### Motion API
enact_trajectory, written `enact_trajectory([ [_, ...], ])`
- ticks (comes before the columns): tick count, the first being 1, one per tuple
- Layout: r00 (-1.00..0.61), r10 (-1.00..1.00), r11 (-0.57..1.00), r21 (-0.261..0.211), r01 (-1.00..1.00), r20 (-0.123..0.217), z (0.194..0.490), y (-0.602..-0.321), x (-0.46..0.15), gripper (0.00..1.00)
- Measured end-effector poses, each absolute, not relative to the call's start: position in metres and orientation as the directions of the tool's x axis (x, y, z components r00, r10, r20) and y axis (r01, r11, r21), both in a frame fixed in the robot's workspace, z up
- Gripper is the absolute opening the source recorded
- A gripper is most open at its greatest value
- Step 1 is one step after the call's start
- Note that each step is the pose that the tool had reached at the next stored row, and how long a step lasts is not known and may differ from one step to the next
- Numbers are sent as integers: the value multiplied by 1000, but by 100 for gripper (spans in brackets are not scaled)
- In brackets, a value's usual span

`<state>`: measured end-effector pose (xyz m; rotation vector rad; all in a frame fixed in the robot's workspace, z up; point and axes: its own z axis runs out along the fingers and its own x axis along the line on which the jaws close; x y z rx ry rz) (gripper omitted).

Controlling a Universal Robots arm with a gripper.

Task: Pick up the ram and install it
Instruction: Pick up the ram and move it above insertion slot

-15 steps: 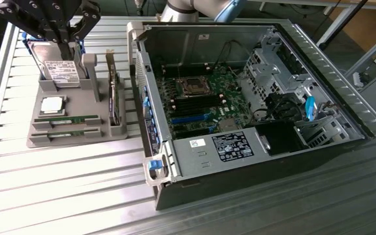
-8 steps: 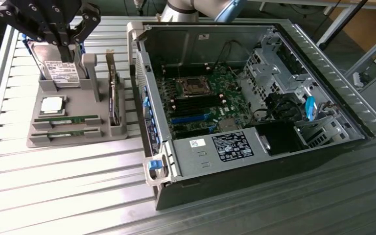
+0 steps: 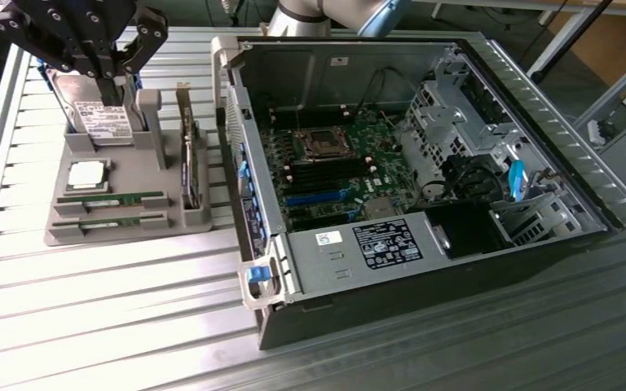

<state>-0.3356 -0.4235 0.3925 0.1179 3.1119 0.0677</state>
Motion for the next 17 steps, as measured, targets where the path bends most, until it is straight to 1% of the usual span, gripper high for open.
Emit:
enact_trajectory([
  [10, -997, 72, 997, 44, 71, -25, 392, -424, -336, 9],
  [17, -978, -205, 978, 37, -206, -25, 392, -424, -336, 9],
])
